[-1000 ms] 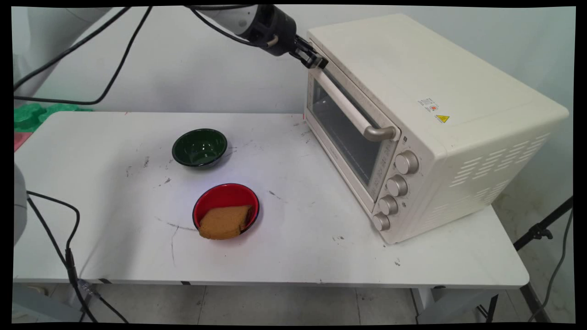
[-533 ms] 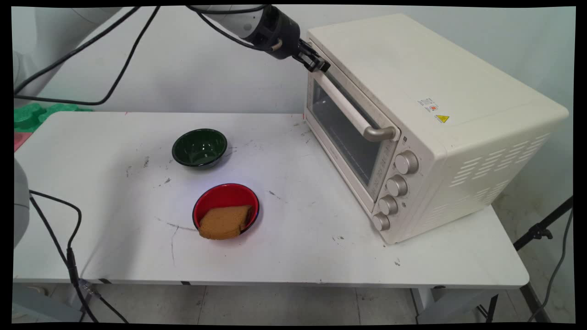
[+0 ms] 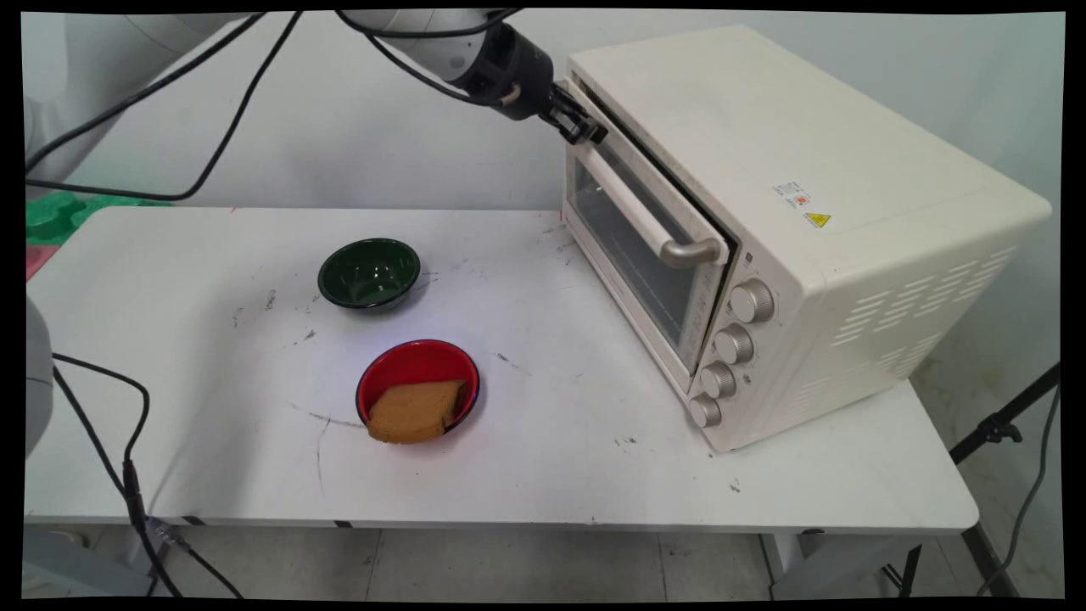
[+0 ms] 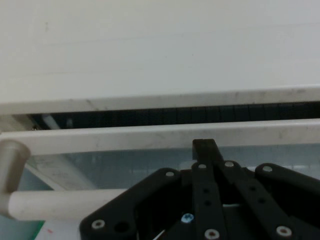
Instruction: Open the oven
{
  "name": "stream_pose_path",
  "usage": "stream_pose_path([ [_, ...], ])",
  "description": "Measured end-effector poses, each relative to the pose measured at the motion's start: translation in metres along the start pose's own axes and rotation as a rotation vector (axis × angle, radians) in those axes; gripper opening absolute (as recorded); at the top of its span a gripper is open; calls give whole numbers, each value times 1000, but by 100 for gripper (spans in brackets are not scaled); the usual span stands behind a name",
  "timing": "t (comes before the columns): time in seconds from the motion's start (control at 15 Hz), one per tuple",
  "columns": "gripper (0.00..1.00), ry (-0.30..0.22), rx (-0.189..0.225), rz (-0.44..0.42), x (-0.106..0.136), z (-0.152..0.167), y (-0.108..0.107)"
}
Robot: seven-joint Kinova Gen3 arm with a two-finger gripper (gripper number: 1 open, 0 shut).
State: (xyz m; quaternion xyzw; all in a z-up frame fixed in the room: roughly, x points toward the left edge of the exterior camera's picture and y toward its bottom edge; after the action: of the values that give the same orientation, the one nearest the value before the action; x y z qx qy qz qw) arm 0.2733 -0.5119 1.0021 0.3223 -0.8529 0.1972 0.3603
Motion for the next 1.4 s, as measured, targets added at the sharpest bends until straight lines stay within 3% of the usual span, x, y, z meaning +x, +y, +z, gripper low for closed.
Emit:
stream_pose_path([
  [0.47, 0, -14, 4, -6, -17, -7, 0],
  [1.4, 0, -42, 7, -38, -91, -28, -12],
])
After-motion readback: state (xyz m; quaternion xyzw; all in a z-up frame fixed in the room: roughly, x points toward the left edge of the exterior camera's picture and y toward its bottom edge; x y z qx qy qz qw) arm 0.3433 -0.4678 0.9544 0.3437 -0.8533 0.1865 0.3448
